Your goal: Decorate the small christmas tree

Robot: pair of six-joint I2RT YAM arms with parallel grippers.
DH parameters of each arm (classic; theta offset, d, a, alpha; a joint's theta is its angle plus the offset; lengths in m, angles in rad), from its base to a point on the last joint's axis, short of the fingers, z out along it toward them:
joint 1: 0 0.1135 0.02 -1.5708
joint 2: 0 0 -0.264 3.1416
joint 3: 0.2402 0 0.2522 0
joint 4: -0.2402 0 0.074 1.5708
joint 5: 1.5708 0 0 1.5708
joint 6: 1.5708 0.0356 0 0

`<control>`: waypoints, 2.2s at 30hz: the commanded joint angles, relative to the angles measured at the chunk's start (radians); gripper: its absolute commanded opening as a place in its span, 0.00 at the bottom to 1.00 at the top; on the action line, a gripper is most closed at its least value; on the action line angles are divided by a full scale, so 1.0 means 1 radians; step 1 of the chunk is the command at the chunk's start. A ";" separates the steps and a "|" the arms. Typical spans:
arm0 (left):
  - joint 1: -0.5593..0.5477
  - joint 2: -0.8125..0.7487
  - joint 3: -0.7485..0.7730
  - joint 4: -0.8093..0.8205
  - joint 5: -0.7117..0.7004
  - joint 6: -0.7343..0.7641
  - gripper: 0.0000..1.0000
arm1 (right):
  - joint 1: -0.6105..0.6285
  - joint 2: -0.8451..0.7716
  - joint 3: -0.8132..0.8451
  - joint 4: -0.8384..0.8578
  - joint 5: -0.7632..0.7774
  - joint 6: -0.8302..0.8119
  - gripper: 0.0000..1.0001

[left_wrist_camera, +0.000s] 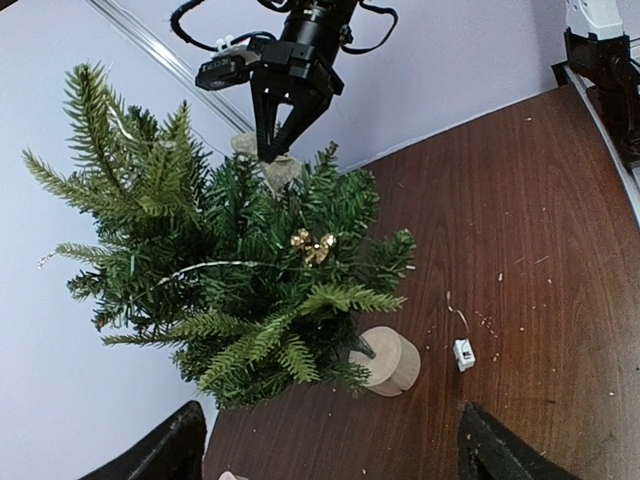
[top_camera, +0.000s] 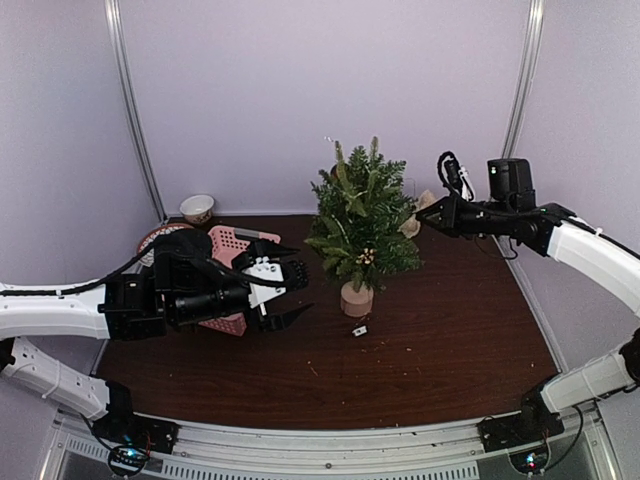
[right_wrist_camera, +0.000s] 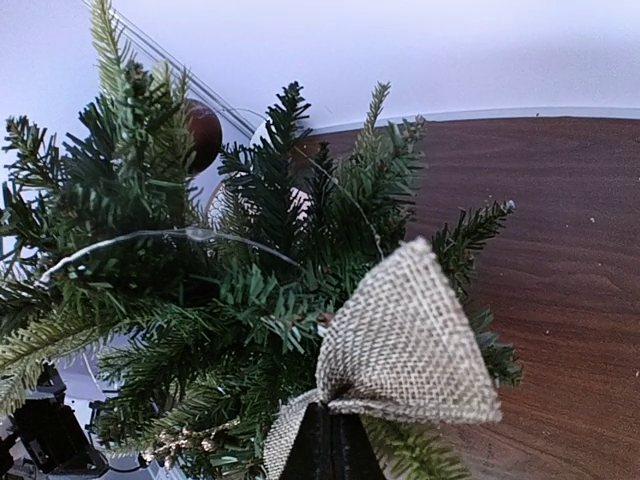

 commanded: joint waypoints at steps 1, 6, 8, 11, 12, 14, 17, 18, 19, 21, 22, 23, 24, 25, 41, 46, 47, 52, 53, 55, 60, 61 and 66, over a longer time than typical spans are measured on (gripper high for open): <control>0.009 -0.004 -0.007 0.062 0.004 -0.014 0.87 | -0.014 -0.047 -0.015 0.009 0.046 0.008 0.00; 0.013 0.001 -0.008 0.067 0.009 -0.014 0.87 | -0.034 -0.082 -0.029 0.021 0.057 0.033 0.00; 0.014 0.001 -0.006 0.067 0.011 -0.014 0.87 | -0.047 -0.090 -0.038 0.025 0.056 0.046 0.00; 0.016 0.005 -0.006 0.070 0.015 -0.010 0.87 | -0.059 -0.092 -0.055 0.053 0.041 0.071 0.00; 0.017 0.007 -0.004 0.070 0.017 -0.010 0.87 | -0.060 -0.083 -0.056 0.068 0.024 0.082 0.00; 0.017 0.011 -0.001 0.068 0.020 -0.008 0.87 | -0.058 -0.060 -0.042 0.083 -0.028 0.096 0.00; 0.018 0.017 0.001 0.071 0.023 -0.008 0.87 | -0.042 -0.038 -0.021 0.088 -0.054 0.092 0.00; 0.019 0.017 0.001 0.070 0.024 -0.009 0.87 | -0.035 -0.031 -0.014 0.087 -0.054 0.091 0.00; 0.019 0.019 0.002 0.071 0.024 -0.008 0.87 | -0.031 -0.022 -0.005 0.085 -0.056 0.087 0.00; 0.020 0.021 0.004 0.069 0.023 -0.007 0.87 | -0.028 -0.002 0.007 0.069 -0.057 0.080 0.00; 0.020 0.019 0.004 0.067 0.023 -0.007 0.87 | -0.028 0.005 0.006 0.066 -0.054 0.079 0.00; 0.020 0.016 0.004 0.067 0.022 -0.006 0.87 | -0.028 0.011 0.005 0.065 -0.052 0.080 0.00; 0.021 0.015 0.004 0.066 0.021 -0.007 0.87 | -0.026 0.016 0.006 0.061 -0.052 0.081 0.00; 0.021 0.013 0.004 0.064 0.019 -0.006 0.87 | -0.024 0.022 0.008 0.059 -0.051 0.079 0.00; 0.086 -0.026 -0.031 0.065 0.015 -0.134 0.87 | -0.014 -0.031 0.041 -0.073 0.015 0.005 0.43; 0.166 -0.043 -0.025 0.022 -0.029 -0.291 0.87 | -0.014 -0.070 0.049 -0.126 0.050 -0.022 0.53; 0.193 -0.047 -0.024 0.009 -0.030 -0.338 0.87 | -0.014 -0.080 0.049 -0.127 0.050 -0.025 0.54; 0.370 -0.043 0.009 -0.155 -0.013 -0.603 0.86 | -0.014 -0.144 0.050 -0.136 0.039 -0.074 0.67; 0.410 -0.025 0.030 -0.208 -0.011 -0.645 0.85 | -0.014 -0.157 0.048 -0.139 0.039 -0.090 0.71; 0.487 0.015 0.060 -0.307 0.003 -0.717 0.82 | -0.015 -0.188 0.034 -0.139 0.044 -0.121 0.75; 0.678 0.125 0.062 -0.405 0.061 -0.851 0.69 | -0.017 -0.225 0.000 -0.127 0.034 -0.146 0.77; 0.708 0.145 0.058 -0.407 0.076 -0.867 0.66 | -0.017 -0.228 -0.006 -0.125 0.031 -0.148 0.77; 0.757 0.285 0.090 -0.407 0.097 -0.854 0.53 | -0.018 -0.239 -0.021 -0.130 0.028 -0.158 0.77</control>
